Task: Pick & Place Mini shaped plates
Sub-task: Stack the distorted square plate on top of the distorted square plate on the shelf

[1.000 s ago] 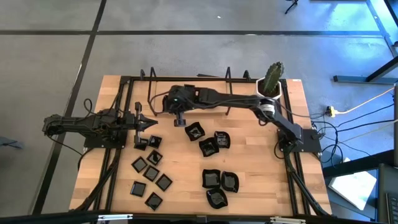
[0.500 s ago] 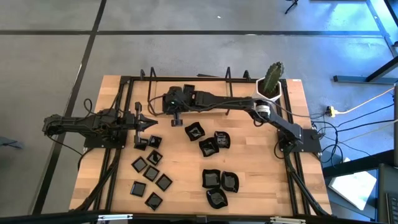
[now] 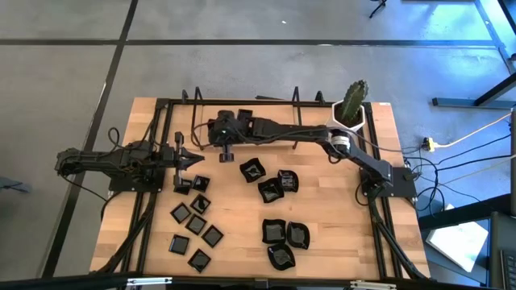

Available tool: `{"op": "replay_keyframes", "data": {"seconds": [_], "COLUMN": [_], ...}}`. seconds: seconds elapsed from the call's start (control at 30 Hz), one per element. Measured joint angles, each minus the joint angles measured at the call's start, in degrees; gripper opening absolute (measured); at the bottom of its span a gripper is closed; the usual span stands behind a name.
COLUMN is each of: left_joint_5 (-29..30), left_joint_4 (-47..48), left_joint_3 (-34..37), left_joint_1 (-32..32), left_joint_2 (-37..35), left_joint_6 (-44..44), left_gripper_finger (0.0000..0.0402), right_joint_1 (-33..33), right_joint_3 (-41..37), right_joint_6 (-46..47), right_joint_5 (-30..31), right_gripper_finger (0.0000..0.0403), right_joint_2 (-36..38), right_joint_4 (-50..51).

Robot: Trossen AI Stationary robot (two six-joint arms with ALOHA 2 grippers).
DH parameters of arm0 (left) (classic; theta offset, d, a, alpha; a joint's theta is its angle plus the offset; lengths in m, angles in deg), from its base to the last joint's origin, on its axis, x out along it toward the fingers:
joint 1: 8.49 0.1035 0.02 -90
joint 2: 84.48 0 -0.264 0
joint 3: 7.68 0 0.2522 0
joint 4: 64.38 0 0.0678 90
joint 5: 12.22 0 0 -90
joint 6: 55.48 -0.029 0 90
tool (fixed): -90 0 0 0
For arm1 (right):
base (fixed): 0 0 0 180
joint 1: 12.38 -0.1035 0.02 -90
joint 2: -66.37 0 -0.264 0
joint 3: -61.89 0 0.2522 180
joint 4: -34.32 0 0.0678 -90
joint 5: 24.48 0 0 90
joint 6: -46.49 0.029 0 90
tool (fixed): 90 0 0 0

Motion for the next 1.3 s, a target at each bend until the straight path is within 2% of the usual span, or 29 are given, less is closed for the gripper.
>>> {"op": "replay_keyframes", "data": {"seconds": [0.57, 1.13, 1.3], "left_joint_5": [-0.2, -1.7, -1.7], "left_joint_4": [-0.1, -0.1, -0.1], "left_joint_3": [0.0, 0.0, 0.0], "left_joint_1": [0.0, 0.0, 0.0], "left_joint_2": [0.0, 0.0, 0.0], "left_joint_6": [0.0, -0.9, -1.0], "left_gripper_finger": [0.0004, 0.0004, 0.0004], "right_joint_1": [0.7, 0.7, 0.7], "right_joint_3": [0.0, 0.0, 0.0], "right_joint_6": [0.6, 0.6, 0.6], "right_joint_5": [0.0, -4.1, -4.1], "right_gripper_finger": [0.0001, 0.0011, 0.0035], "right_joint_2": [-2.5, -2.5, -2.5], "right_joint_4": [-0.2, -0.2, -0.2]}}
